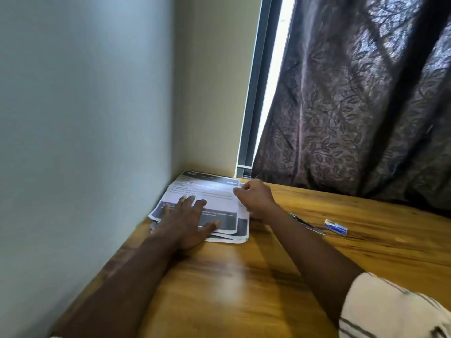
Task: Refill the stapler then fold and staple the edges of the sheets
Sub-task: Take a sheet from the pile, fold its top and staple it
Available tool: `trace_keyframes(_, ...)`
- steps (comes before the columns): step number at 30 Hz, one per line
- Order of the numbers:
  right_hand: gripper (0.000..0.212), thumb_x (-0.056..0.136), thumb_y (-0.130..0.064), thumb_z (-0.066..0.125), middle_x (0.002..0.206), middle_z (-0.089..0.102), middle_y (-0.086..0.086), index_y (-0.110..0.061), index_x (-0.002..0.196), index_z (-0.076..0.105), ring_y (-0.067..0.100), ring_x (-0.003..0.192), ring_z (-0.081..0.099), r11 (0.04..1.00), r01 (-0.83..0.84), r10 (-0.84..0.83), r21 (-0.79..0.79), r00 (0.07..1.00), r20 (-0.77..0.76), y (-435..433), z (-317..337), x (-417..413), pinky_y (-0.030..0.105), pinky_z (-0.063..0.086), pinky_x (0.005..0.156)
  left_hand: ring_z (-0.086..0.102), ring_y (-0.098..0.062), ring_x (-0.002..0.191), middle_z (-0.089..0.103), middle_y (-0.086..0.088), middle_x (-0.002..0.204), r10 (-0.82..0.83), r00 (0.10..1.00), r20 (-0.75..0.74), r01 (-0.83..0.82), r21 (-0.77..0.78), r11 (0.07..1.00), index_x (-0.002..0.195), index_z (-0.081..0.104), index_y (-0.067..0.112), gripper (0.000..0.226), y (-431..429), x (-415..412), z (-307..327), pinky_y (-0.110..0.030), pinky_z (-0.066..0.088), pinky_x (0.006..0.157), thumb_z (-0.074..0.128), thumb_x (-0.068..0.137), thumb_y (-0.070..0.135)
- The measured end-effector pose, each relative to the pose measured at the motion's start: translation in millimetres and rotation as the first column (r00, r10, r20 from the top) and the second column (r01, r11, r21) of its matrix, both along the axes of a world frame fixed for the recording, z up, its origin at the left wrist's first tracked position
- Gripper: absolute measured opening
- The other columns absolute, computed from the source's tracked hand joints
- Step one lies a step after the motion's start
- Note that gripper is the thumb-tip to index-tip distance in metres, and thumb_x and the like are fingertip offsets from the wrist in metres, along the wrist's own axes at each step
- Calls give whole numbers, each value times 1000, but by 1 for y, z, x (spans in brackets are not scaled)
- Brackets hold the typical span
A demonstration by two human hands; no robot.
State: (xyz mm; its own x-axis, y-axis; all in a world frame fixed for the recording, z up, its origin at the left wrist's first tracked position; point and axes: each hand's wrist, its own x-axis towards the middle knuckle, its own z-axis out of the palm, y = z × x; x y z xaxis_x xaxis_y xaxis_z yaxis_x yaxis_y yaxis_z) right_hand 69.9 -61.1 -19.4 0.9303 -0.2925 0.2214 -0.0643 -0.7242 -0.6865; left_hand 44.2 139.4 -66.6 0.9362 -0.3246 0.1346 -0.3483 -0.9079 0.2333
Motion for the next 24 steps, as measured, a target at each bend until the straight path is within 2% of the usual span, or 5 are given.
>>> trace_keyframes(2, 38, 92, -41, 67, 114, 69, 10, -8, 109, 60, 24, 86, 68, 998, 34, -26, 49, 987, -156, 12, 3, 10, 29, 51, 57, 10, -25, 157, 16, -4, 169, -20, 1000, -15, 20, -17, 1000, 154, 28, 32, 76, 1, 2, -2, -60, 8, 124, 36, 91, 75)
trace_keyframes(6, 57, 86, -33, 77, 123, 64, 11, -10, 132, 52, 25, 103, 64, 991, 136, -130, 14, 967, -219, 22, -6, 27, 34, 56, 78, 18, -25, 154, 23, -4, 166, -38, 999, -38, 37, -25, 999, 148, 35, 34, 71, 5, 3, -3, -61, 11, 122, 35, 91, 76)
trace_keyframes(10, 40, 82, -13, 82, 98, 68, 13, -7, 115, 59, 20, 69, 62, 912, 208, -146, 353, 970, -196, 17, -12, 37, 34, 58, 63, 14, -24, 156, 18, -5, 168, -32, 999, -35, 31, -14, 999, 152, 33, 33, 73, 6, 0, 0, -60, 9, 123, 34, 92, 75)
trace_keyframes(14, 22, 88, -4, 76, 102, 72, 16, -11, 108, 70, 21, 79, 69, 806, 114, -77, 580, 993, -88, 4, -13, 33, 33, 63, 77, 8, -25, 157, 12, -4, 170, -25, 997, -67, 25, 1, 1000, 156, 26, 33, 76, 6, -3, 3, -57, 9, 125, 33, 93, 75)
trace_keyframes(24, 12, 96, -10, 67, 99, 75, 7, -6, 105, 75, 16, 92, 71, 897, -152, -1, 416, 939, 345, -22, 11, -21, 20, 62, 73, 20, -27, 153, 15, 0, 167, 9, 968, 249, 33, -162, 986, 154, 21, 34, 74, 9, -10, 13, -55, 21, 123, 45, 93, 67)
